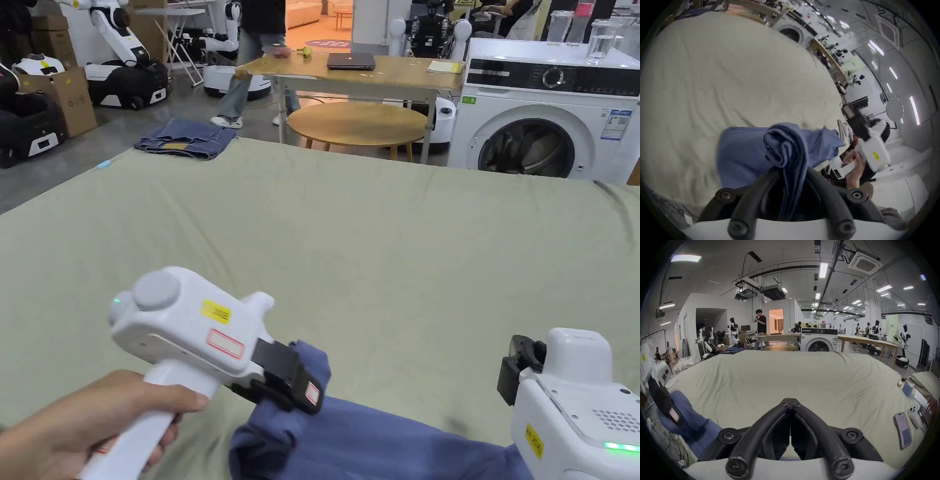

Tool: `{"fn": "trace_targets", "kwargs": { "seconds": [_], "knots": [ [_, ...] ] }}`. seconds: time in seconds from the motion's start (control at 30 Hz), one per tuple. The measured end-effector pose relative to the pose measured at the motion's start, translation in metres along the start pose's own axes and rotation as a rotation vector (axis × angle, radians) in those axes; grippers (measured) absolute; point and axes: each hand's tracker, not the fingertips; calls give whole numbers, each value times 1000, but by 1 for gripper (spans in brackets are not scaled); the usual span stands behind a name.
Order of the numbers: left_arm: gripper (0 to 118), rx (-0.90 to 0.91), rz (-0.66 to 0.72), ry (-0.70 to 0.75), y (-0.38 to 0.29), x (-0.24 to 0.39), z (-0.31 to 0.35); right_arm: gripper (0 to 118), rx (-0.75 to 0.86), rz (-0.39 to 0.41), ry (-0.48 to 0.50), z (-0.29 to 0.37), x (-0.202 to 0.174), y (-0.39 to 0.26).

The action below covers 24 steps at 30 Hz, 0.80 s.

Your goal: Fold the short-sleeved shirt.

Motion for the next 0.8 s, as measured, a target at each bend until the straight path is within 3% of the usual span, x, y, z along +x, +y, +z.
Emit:
{"fn": "trace_targets", "kwargs": {
  "seconds": [0.13,0.3,0.43,0.53,0.63,0.7,0.73,0.8],
  "knots": [
    [7,-76,45,57,5,-1,-61,0,-1,3,-6,1,2,0],
    [34,-113,63,102,7,-4,-107,0,-8,5,-13,1,5,0],
    [53,-106,48,45,2,9,-95,0,-10,9,-16,2,8,1],
    [53,-93,27,34,3,16,-77,0,-8,17,-17,3,9,3],
    [51,-52,13,-69,7,14,-50,0,-7,23,-16,5,10,5],
    [33,-2,-15,-78,6,15,-34,0,-6,30,-18,6,10,6],
    [18,32,-36,-58,5,16,-27,0,-6,32,-20,7,11,7],
    [11,60,-53,-9,6,16,-21,0,-6,32,-17,8,12,8]
  ]
}}
